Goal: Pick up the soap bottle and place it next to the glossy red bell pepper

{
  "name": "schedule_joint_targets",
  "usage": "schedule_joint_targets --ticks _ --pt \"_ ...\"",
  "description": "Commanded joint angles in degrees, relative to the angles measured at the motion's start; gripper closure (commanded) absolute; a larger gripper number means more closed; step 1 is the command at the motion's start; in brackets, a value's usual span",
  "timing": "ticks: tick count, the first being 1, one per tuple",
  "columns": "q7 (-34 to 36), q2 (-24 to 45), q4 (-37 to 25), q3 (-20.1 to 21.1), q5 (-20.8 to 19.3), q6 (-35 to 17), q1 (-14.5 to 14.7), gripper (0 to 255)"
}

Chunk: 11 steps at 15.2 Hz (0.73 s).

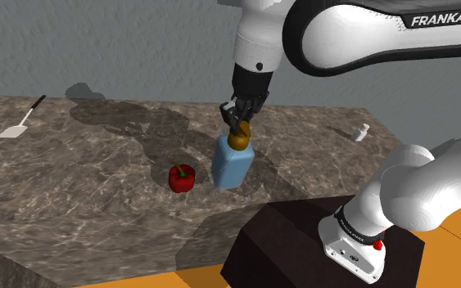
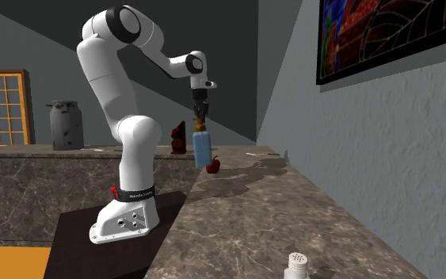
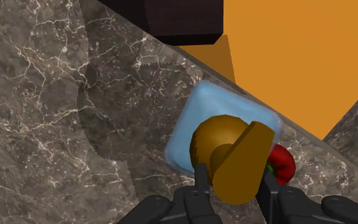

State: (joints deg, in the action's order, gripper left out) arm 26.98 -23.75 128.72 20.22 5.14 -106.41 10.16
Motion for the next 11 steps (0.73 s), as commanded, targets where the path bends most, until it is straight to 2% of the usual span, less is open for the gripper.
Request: schedule_joint_targets --ticks 1,11 --pt "0.08 0.13 1.42 0.17 0.07 -1.61 0.05 255" --pt "0.62 1.88 7.72 1.14 0.12 -9.61 0.15 255"
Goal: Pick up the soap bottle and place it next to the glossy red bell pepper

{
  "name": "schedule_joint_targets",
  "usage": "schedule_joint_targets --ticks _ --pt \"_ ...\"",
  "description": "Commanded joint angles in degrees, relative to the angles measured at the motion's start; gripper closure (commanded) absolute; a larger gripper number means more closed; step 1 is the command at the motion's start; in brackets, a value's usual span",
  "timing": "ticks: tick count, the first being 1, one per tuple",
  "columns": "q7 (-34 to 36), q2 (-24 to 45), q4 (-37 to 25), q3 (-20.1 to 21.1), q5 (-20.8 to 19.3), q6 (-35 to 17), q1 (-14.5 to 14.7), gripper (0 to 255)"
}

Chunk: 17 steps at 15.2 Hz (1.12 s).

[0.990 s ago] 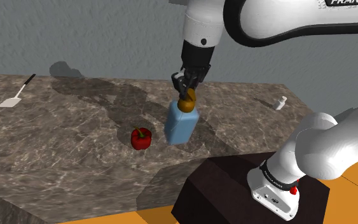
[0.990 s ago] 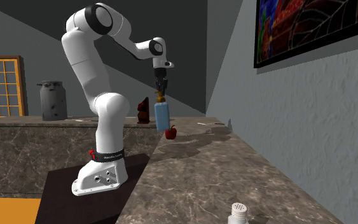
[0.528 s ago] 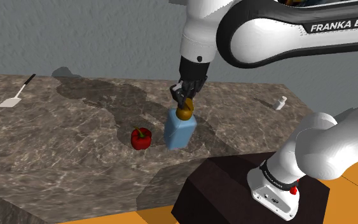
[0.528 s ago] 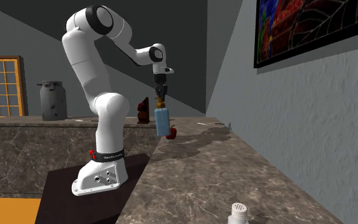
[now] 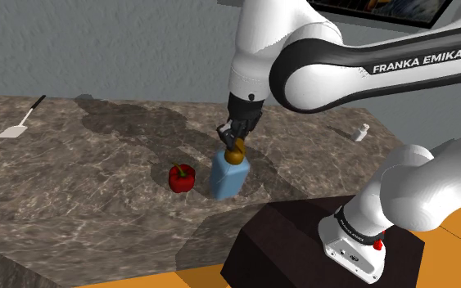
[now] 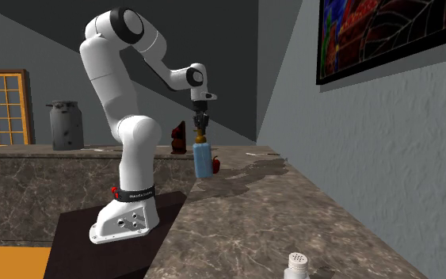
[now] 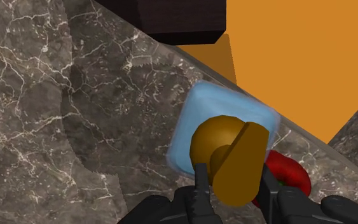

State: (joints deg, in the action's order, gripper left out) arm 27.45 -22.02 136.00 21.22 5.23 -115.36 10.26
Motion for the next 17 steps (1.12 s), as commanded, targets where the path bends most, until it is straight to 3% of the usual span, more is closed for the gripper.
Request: schedule_joint_targets --ticks 1,8,9,14,17 --pt "0.22 0.41 1.01 0.25 0.0 -1.48 0.04 255" --pt "0.22 0.41 1.01 0.26 0.0 -1.48 0.04 255" --pt "0.22 0.41 1.02 0.25 0.01 -1.48 0.04 0" --pt "0.22 0.41 1.01 0.26 0.01 -1.47 0.04 0" --pt "-0.02 -1.17 -3.53 -0.35 0.1 4.59 0.1 0"
